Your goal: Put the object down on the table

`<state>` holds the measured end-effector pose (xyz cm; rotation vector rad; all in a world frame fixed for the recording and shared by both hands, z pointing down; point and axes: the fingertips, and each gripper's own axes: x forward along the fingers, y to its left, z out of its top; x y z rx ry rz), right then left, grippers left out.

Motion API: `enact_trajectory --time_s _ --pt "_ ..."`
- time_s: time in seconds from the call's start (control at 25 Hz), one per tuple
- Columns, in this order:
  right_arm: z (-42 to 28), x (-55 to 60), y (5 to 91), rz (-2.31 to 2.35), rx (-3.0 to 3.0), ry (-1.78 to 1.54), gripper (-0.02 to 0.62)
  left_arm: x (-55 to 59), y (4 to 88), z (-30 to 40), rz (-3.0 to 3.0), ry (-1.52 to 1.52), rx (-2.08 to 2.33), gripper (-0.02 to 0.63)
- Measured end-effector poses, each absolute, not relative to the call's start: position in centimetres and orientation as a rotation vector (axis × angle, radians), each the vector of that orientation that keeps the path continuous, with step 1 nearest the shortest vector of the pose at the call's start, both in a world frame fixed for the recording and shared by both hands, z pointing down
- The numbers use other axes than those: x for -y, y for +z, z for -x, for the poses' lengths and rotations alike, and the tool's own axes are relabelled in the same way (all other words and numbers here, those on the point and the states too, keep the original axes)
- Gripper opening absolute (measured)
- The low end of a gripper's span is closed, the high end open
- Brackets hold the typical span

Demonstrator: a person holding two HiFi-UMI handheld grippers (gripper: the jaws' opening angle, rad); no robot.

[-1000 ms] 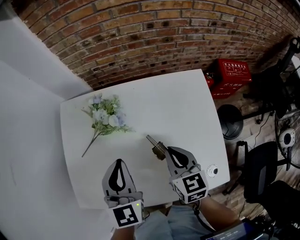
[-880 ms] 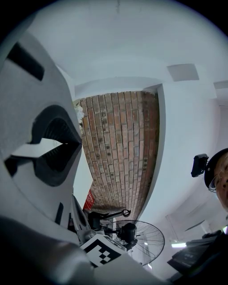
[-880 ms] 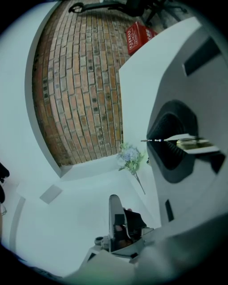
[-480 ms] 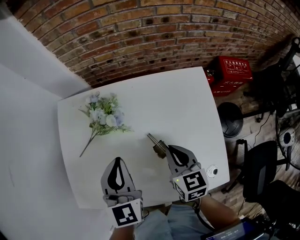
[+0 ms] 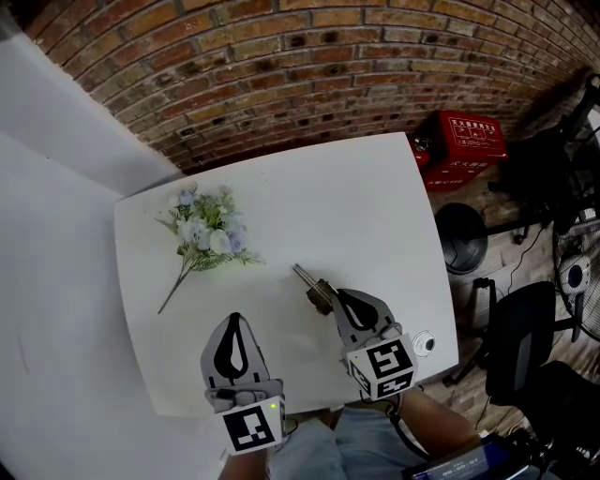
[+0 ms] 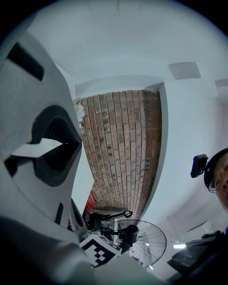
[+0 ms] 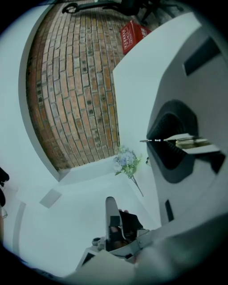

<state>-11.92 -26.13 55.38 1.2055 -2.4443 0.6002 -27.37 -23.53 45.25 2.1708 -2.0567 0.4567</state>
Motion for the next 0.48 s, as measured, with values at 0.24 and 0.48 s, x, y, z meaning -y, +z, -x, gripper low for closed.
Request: enact_trajectory --time_s 0.24,0.48 --pt "11.3 26.3 55.8 -1.205 2.427 0.596 0.026 23.6 45.4 26.8 -2.161 0.468 2.048 0.008" --pt "10.4 26.8 56.0 -1.216 2.421 0.636 0.031 23.9 45.3 26.1 -2.158 0.48 2.048 0.008"
